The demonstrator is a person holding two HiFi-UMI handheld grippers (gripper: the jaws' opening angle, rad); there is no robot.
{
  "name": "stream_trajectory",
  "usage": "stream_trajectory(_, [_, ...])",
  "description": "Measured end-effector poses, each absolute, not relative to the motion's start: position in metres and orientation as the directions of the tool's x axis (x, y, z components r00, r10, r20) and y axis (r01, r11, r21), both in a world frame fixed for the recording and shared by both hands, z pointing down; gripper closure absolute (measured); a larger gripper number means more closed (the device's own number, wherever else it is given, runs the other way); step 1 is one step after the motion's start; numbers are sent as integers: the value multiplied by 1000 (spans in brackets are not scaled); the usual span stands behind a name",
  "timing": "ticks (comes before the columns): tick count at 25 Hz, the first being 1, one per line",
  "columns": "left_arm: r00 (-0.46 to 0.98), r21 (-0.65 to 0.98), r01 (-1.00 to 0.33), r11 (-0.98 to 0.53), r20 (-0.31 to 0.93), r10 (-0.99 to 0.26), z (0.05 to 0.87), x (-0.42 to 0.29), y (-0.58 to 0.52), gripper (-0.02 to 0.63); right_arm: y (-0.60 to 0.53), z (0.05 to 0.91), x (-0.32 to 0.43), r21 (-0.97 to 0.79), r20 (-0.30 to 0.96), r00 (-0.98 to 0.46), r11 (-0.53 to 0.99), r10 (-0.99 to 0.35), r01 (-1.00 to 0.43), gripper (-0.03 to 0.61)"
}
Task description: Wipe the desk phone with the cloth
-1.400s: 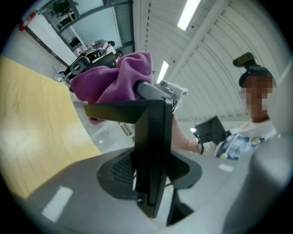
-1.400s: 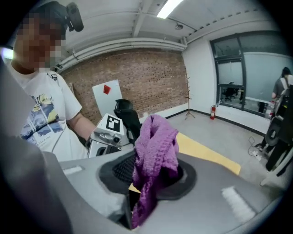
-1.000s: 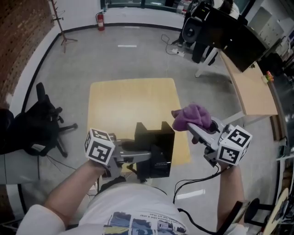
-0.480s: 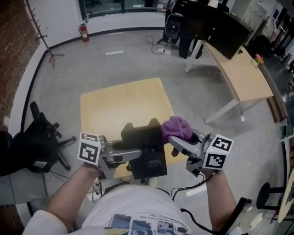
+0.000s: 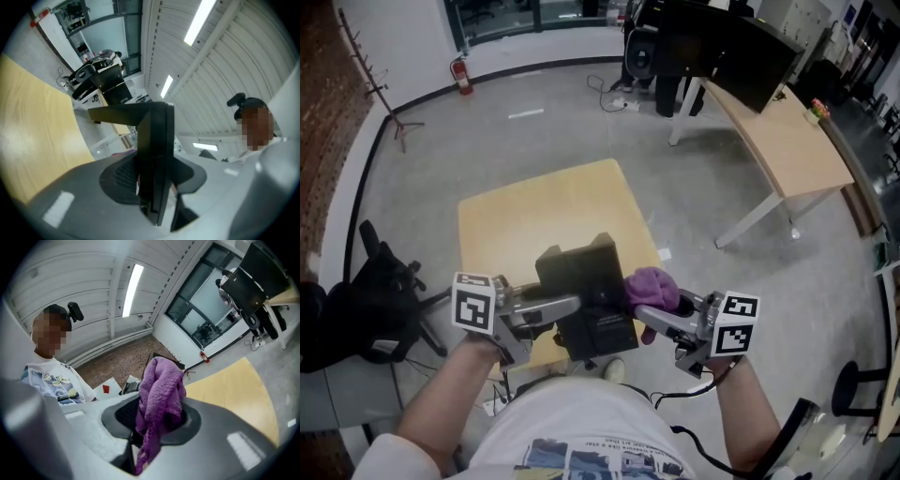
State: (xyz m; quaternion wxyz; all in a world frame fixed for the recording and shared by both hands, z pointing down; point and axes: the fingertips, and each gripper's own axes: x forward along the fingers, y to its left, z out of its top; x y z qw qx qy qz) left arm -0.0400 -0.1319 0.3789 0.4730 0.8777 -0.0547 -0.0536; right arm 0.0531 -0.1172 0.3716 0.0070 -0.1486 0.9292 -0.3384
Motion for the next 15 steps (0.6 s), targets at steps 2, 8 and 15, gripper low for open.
stream_trajectory(2, [987, 836, -45, -547, -47, -152, 378, -41, -134, 433, -106, 382, 57, -646, 101, -962, 718, -255, -258, 472])
stream_trajectory(8, [989, 834, -35, -550, -51, -140, 375, -40, -131, 433, -99, 396, 64, -660, 129, -966, 708, -223, -251, 472])
stream_trajectory(15, [993, 835, 7, -550, -73, -97, 369, -28, -116, 431, -140, 363, 53, -669, -6, -966, 720, -258, -188, 472])
